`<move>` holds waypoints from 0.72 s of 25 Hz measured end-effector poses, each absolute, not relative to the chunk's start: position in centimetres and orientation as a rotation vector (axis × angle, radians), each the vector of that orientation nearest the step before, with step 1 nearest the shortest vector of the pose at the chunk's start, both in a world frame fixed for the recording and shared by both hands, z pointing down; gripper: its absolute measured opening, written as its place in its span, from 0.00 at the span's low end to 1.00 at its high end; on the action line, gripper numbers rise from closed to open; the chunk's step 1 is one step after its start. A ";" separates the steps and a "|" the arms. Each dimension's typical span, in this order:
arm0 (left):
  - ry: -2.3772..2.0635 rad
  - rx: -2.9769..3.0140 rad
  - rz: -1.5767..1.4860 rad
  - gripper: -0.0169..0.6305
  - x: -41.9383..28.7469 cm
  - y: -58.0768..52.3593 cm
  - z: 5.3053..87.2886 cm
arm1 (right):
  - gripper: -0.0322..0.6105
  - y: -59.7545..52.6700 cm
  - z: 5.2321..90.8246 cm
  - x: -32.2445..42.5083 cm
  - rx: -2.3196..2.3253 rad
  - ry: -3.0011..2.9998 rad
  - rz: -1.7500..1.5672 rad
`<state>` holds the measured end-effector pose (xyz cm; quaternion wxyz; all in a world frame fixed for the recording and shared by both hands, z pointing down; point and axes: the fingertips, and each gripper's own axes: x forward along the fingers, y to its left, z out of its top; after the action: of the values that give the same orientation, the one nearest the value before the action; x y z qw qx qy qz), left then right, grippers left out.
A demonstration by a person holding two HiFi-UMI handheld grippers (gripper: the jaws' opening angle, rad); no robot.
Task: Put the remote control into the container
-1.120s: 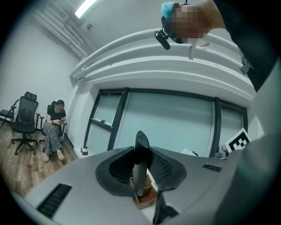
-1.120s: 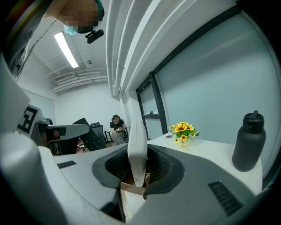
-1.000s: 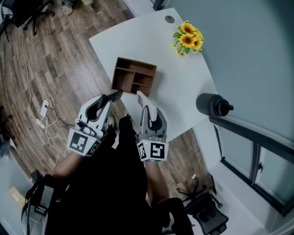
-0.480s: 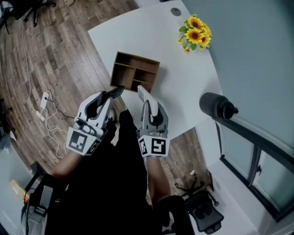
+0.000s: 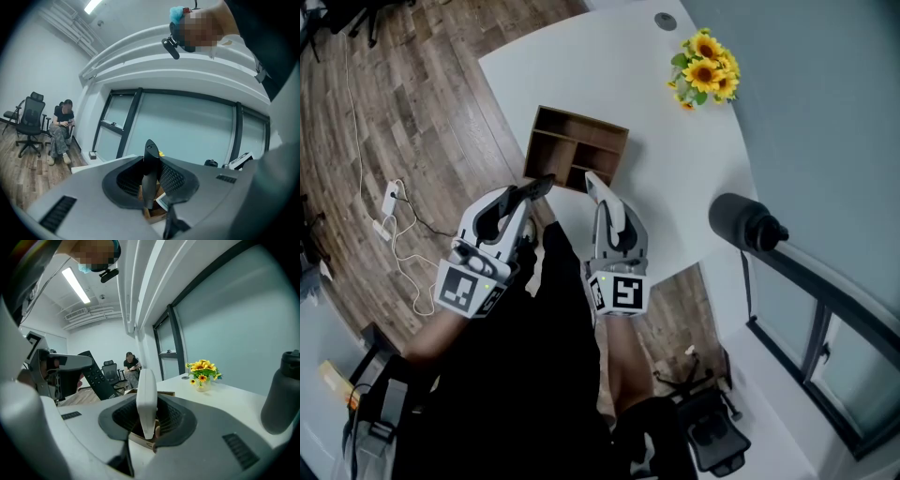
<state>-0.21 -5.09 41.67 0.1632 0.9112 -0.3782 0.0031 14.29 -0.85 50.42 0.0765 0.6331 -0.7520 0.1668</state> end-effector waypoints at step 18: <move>-1.082 2.590 0.014 0.16 0.0 -5.3 42.7 | 0.19 -1.9 50.4 13.0 1.703 -2.364 0.341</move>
<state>-0.02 -5.26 42.67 0.1666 0.9099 -0.3800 0.0049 13.03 -1.91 50.44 0.1038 0.5772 -0.8016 0.1157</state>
